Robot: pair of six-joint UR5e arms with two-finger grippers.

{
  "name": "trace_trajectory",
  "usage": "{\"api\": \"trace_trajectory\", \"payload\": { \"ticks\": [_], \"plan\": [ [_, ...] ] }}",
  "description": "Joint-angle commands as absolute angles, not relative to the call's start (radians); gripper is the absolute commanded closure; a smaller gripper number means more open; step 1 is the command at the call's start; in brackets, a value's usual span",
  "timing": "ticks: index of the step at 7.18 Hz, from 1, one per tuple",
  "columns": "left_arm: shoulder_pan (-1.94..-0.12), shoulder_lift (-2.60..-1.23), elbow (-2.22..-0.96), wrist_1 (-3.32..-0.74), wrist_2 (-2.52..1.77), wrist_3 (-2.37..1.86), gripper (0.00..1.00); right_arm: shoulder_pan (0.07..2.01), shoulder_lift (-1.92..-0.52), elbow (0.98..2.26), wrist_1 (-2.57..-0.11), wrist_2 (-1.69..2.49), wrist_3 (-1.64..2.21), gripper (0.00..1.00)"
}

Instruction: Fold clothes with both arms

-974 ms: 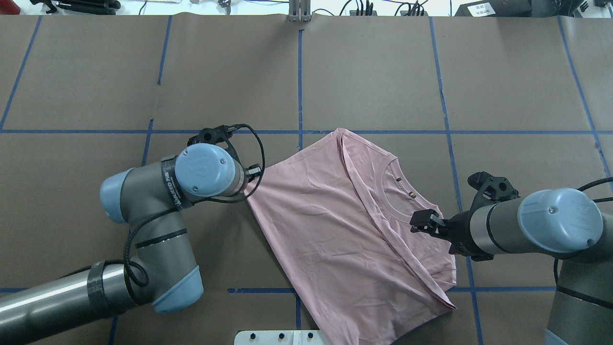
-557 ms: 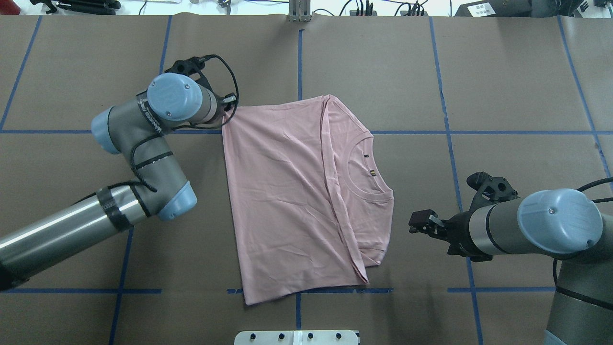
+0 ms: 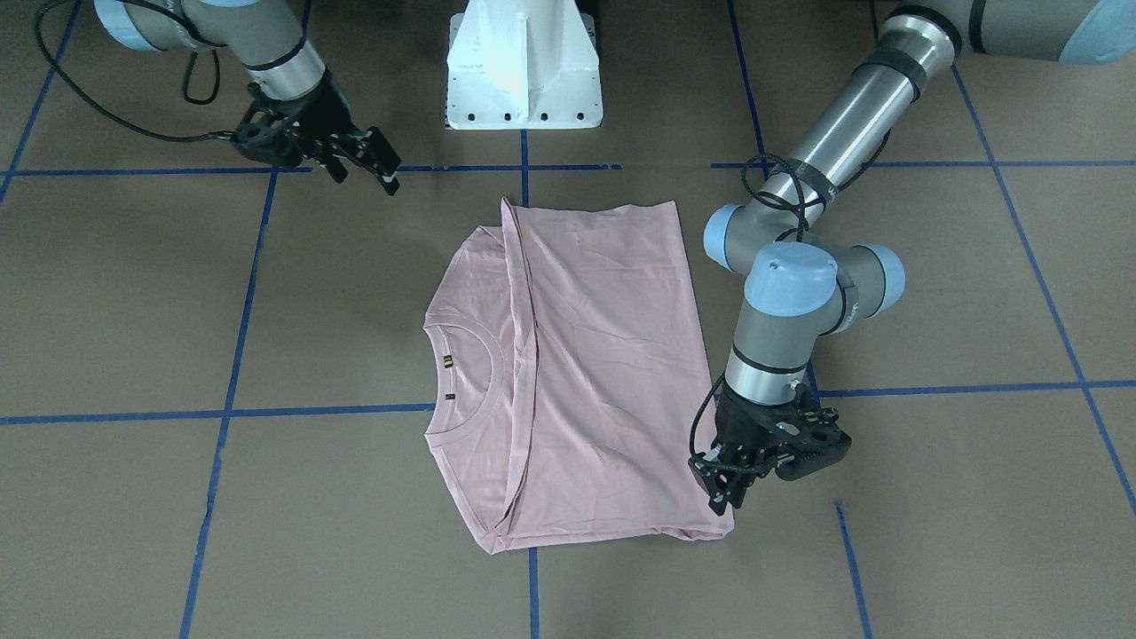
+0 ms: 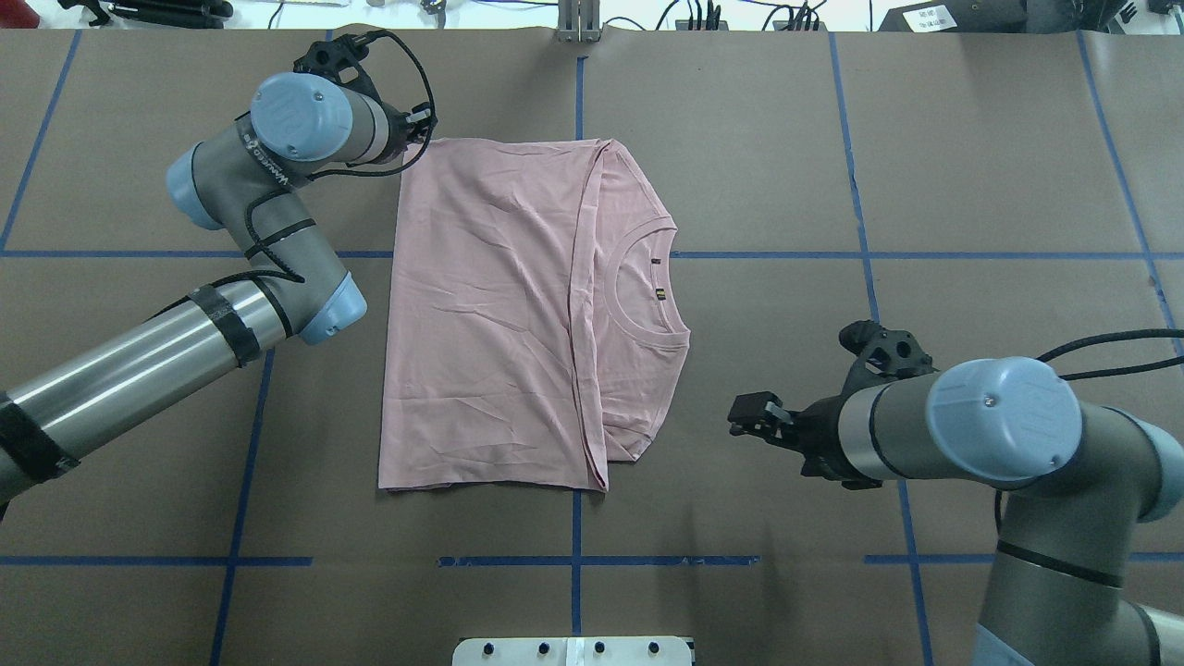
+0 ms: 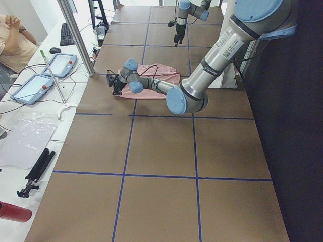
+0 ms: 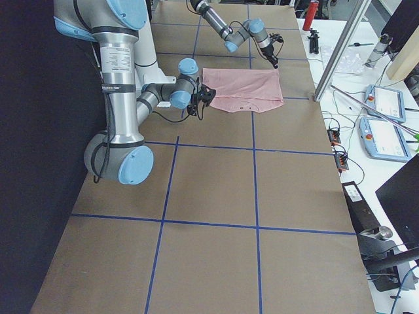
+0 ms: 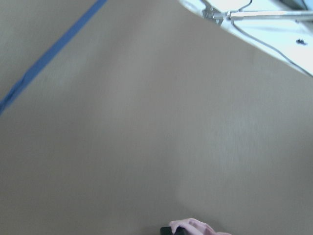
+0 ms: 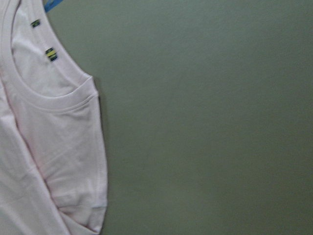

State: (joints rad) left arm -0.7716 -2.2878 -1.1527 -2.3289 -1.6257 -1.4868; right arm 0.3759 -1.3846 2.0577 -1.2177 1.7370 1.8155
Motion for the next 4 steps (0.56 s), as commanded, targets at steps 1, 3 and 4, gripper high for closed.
{"api": "trace_trajectory", "payload": {
  "ticks": [1, 3, 4],
  "plan": [
    [-0.721, -2.194, -1.420, -2.217, -1.678, -1.535, 0.51, 0.243, -1.225, 1.950, -1.227, 1.540, 1.903, 0.00],
    [-0.721, -2.195, -1.448, -2.180, -1.681, -1.536, 0.51, 0.195, -1.162, 1.861, -1.227, 1.482, 1.959, 0.08],
    [-0.712, -2.194, -1.447, -2.180, -1.681, -1.542, 0.50, 0.193, -1.119, 1.803, -1.227, 1.458, 1.973, 0.09]
  ]
}}
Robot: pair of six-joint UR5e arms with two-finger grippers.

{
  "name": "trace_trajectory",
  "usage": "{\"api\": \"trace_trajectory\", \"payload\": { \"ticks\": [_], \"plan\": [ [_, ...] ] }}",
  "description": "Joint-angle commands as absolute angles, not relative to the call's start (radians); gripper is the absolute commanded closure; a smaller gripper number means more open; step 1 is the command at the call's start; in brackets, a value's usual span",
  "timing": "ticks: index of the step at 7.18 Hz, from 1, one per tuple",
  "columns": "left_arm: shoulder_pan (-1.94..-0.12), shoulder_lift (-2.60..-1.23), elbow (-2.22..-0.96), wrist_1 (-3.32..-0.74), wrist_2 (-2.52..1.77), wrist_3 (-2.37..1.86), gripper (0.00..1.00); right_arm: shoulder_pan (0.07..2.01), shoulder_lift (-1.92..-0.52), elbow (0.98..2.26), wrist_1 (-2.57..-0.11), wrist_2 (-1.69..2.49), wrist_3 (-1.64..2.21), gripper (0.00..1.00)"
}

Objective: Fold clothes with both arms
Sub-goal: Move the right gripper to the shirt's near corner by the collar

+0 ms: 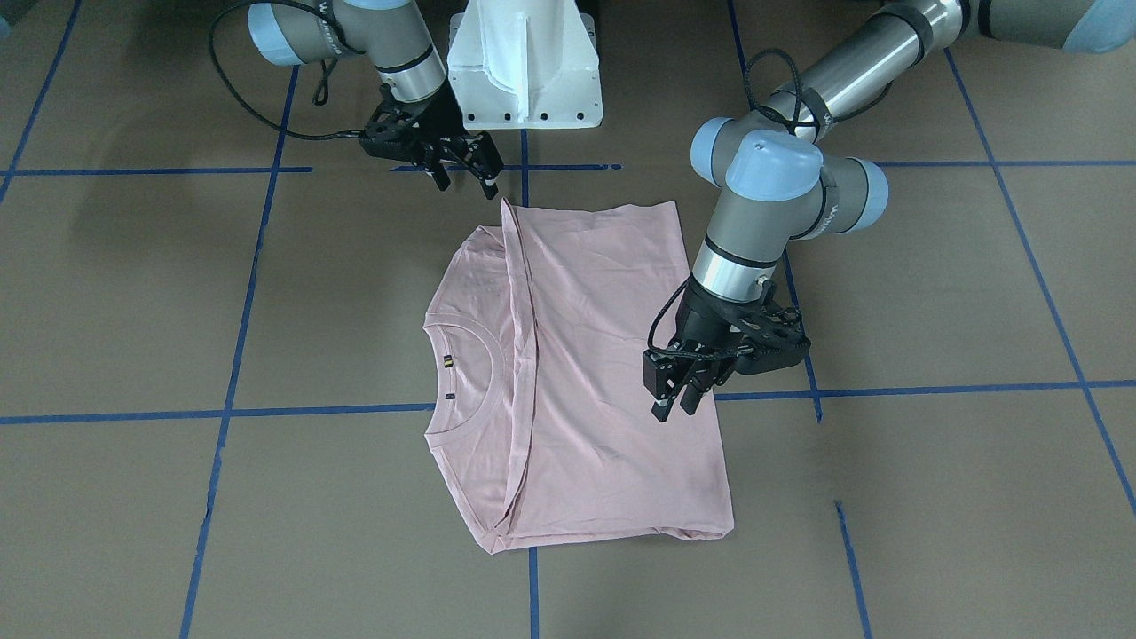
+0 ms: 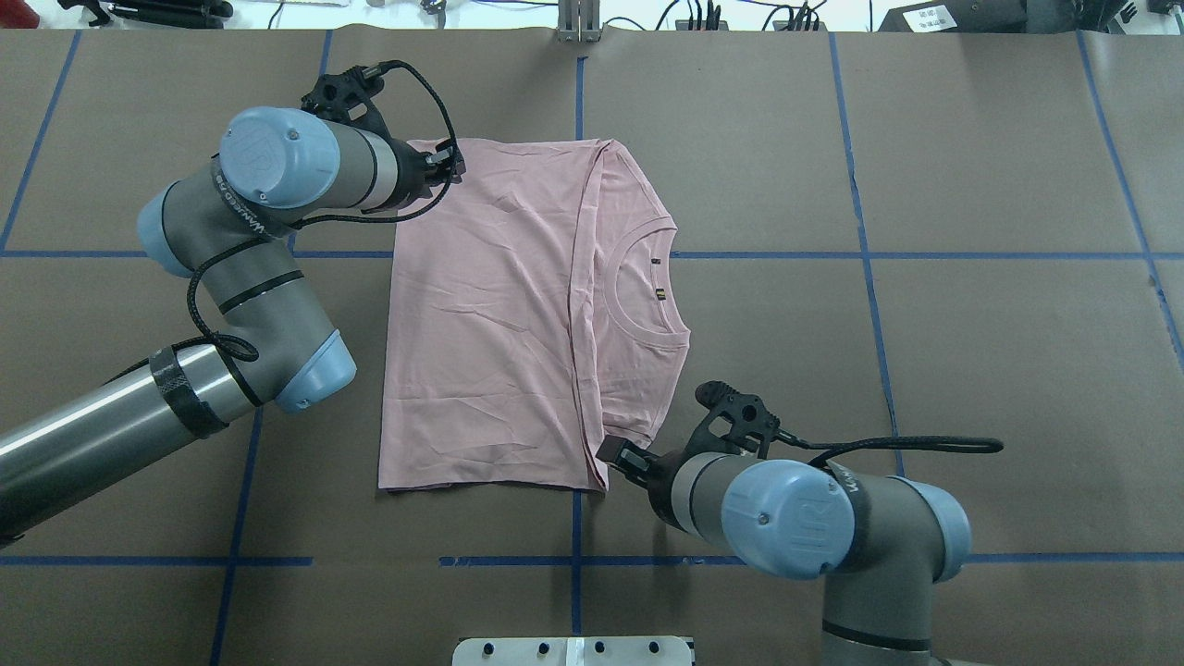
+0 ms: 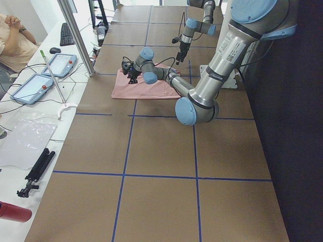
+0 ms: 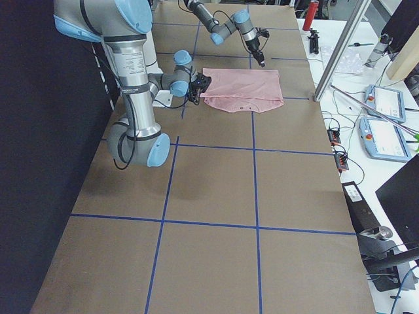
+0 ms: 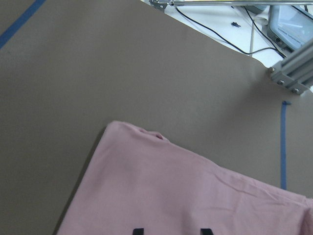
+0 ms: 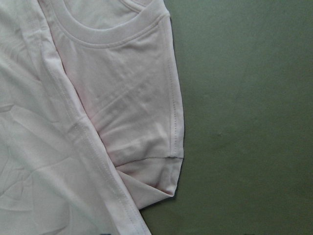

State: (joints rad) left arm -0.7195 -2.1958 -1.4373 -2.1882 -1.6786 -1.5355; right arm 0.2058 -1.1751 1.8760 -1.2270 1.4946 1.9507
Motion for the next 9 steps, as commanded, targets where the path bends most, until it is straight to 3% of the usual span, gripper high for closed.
{"api": "trace_trajectory", "payload": {
  "ticks": [1, 9],
  "plan": [
    [-0.703, -2.194, -1.447, -2.180, -1.681, -1.557, 0.50, 0.195, -1.102, 1.786, -1.227, 1.451, 1.980, 0.09],
    [-0.704, -2.191, -1.448, -2.180, -1.681, -1.557, 0.50, 0.213, -1.048, 1.714, -1.229, 1.448, 2.045, 0.34]
  ]
}}
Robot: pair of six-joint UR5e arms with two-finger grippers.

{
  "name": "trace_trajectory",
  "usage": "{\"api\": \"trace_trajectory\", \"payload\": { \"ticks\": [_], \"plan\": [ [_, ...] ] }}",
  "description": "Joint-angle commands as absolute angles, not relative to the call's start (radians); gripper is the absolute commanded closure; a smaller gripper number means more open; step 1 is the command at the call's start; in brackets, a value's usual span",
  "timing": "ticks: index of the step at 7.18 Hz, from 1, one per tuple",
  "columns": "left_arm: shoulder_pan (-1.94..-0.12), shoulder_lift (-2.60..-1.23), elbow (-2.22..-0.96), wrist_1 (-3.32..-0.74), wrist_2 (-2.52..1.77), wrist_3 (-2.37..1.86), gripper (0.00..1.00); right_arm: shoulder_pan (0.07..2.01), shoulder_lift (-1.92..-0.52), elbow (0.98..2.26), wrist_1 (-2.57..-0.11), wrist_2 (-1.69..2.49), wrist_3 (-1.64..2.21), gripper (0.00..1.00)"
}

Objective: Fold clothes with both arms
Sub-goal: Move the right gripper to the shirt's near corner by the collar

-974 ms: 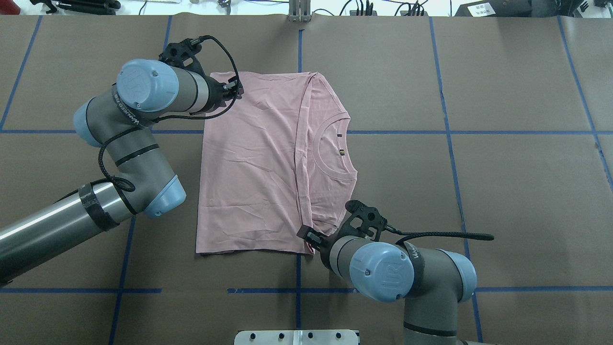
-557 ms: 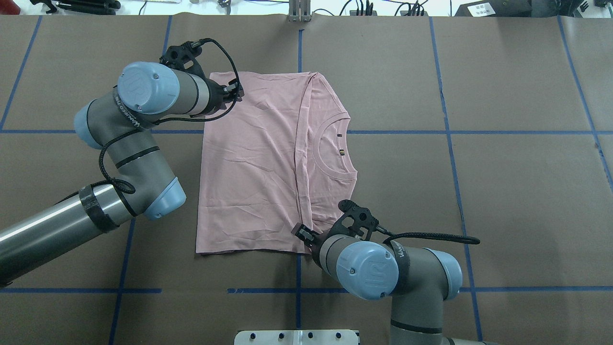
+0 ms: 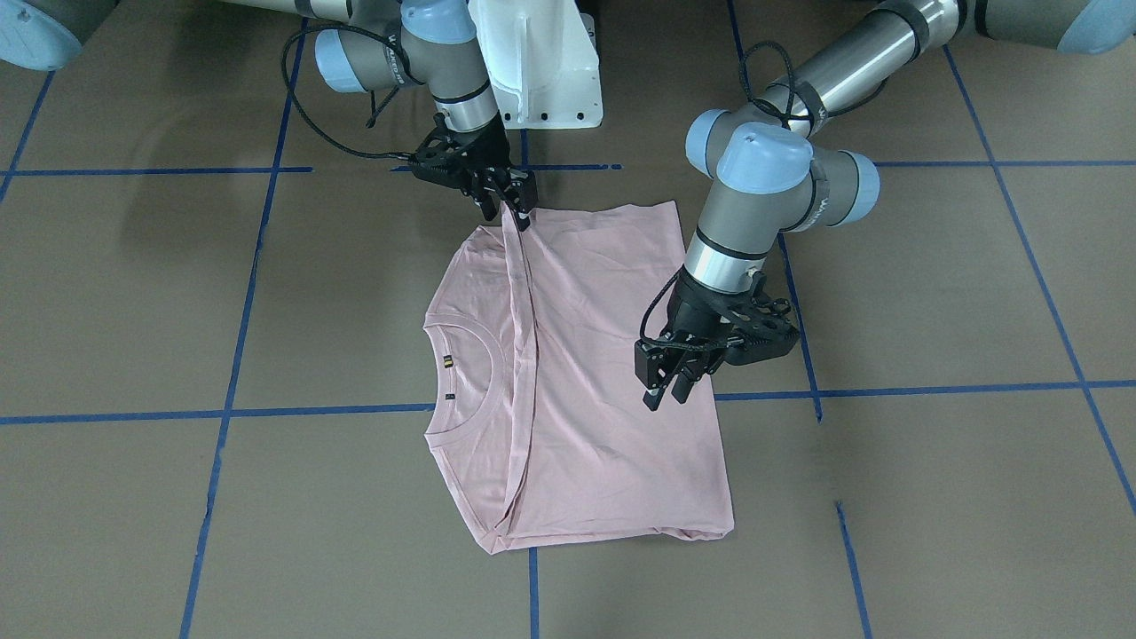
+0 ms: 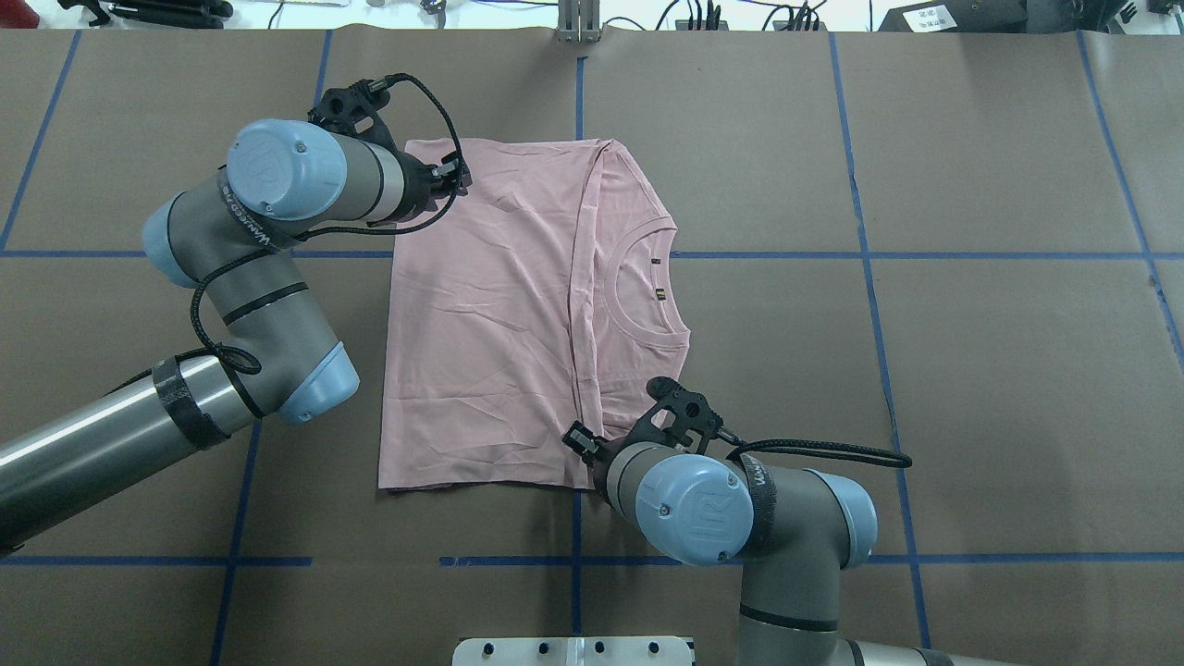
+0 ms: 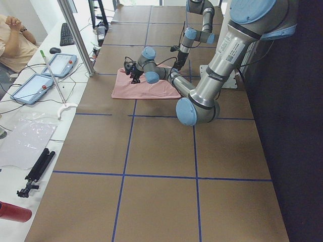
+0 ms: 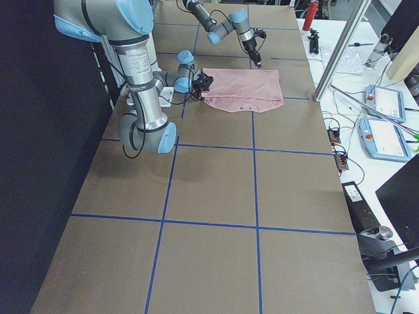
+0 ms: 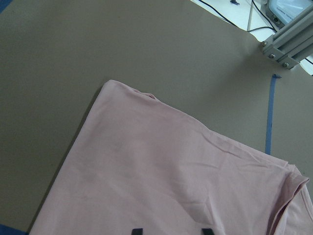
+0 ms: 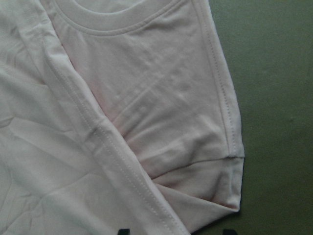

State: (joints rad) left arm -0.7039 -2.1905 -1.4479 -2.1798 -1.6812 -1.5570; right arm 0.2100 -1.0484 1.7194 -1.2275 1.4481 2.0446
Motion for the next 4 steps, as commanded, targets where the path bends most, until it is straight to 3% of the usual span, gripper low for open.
{"api": "trace_trajectory", "payload": {
  "ticks": [1, 2, 3, 4],
  "plan": [
    [-0.704, -2.191, -1.450, -2.180, -1.681, -1.557, 0.50, 0.221, -1.046, 1.713, -1.227, 1.448, 2.045, 0.36],
    [-0.704, -2.189, -1.456, -2.180, -1.681, -1.557, 0.50, 0.222, -1.046, 1.706, -1.229, 1.448, 2.045, 0.38],
    [-0.704, -2.186, -1.462, -2.180, -1.681, -1.557, 0.50, 0.222, -1.046, 1.700, -1.227, 1.448, 2.046, 0.46],
    [-0.704, -2.186, -1.463, -2.180, -1.681, -1.557, 0.50, 0.222, -1.045, 1.700, -1.226, 1.450, 2.046, 0.70]
  ]
}}
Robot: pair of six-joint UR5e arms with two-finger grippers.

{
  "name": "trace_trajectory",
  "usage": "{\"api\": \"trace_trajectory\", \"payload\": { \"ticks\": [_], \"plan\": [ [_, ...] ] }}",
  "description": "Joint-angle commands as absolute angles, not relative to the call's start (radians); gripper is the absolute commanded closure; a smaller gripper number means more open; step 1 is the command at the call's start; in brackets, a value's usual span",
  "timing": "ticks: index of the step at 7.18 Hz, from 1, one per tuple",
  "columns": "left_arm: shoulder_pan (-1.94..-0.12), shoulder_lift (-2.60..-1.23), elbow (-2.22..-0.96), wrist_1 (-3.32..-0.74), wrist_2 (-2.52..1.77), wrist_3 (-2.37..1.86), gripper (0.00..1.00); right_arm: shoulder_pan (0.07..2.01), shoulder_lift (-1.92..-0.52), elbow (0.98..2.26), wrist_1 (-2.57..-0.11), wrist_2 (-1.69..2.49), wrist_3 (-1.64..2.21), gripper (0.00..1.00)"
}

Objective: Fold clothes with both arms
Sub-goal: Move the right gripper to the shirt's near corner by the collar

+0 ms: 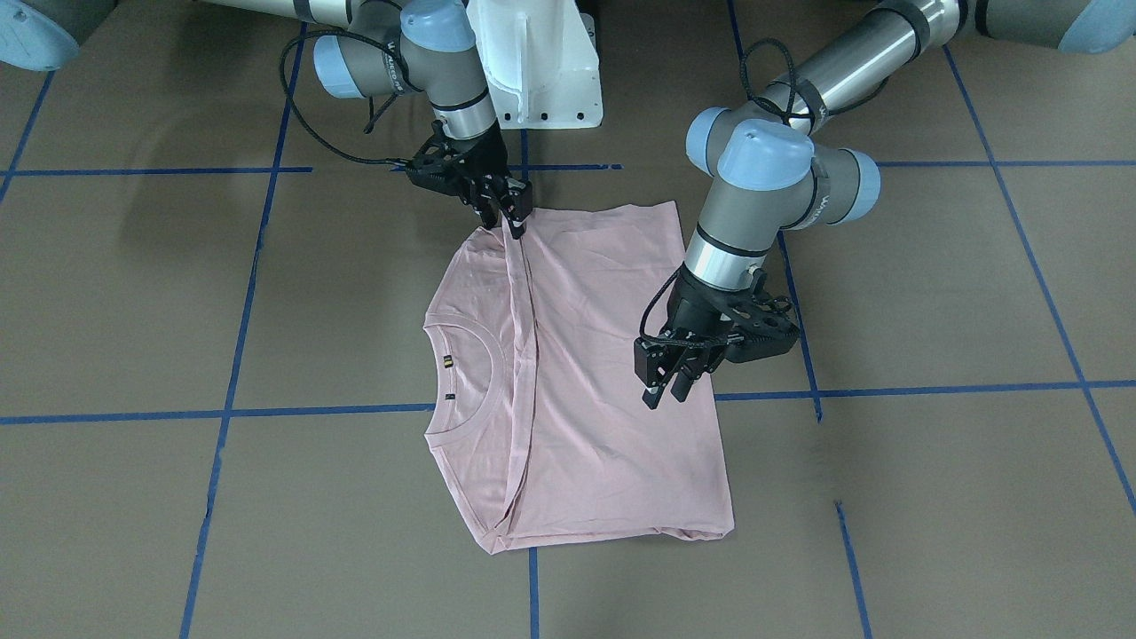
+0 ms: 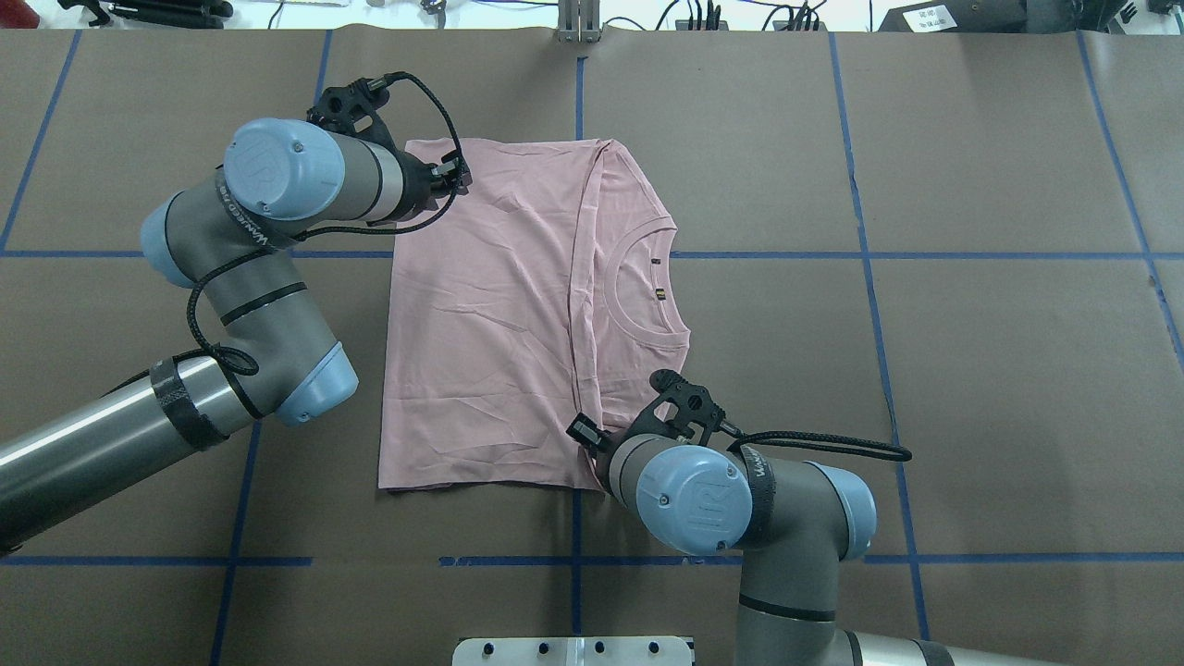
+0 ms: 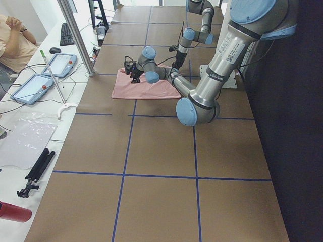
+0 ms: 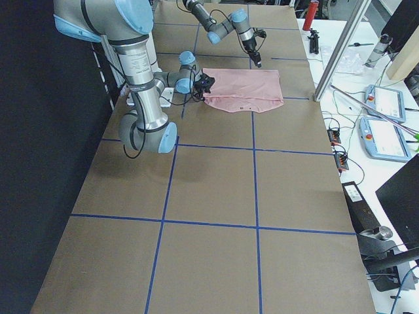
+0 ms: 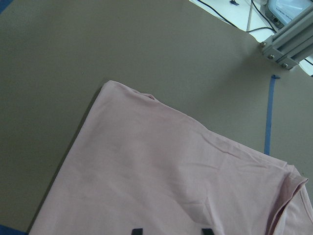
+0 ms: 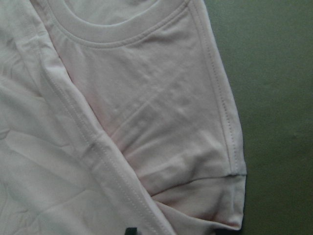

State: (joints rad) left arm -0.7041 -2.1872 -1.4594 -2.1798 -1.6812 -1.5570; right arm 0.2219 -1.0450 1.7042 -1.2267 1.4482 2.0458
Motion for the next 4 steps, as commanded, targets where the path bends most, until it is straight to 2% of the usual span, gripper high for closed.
{"api": "trace_trajectory", "payload": {
  "ticks": [1, 2, 4],
  "plan": [
    [-0.703, -2.186, -1.463, -2.180, -1.681, -1.568, 0.50, 0.222, -1.043, 1.703, -1.224, 1.450, 2.046, 0.91],
    [-0.703, -2.186, -1.465, -2.178, -1.681, -1.572, 0.50, 0.222, -1.043, 1.706, -1.224, 1.450, 2.046, 1.00],
    [-0.703, -2.186, -1.465, -2.178, -1.681, -1.572, 0.50, 0.222, -1.046, 1.726, -1.223, 1.450, 2.046, 1.00]
  ]
}}
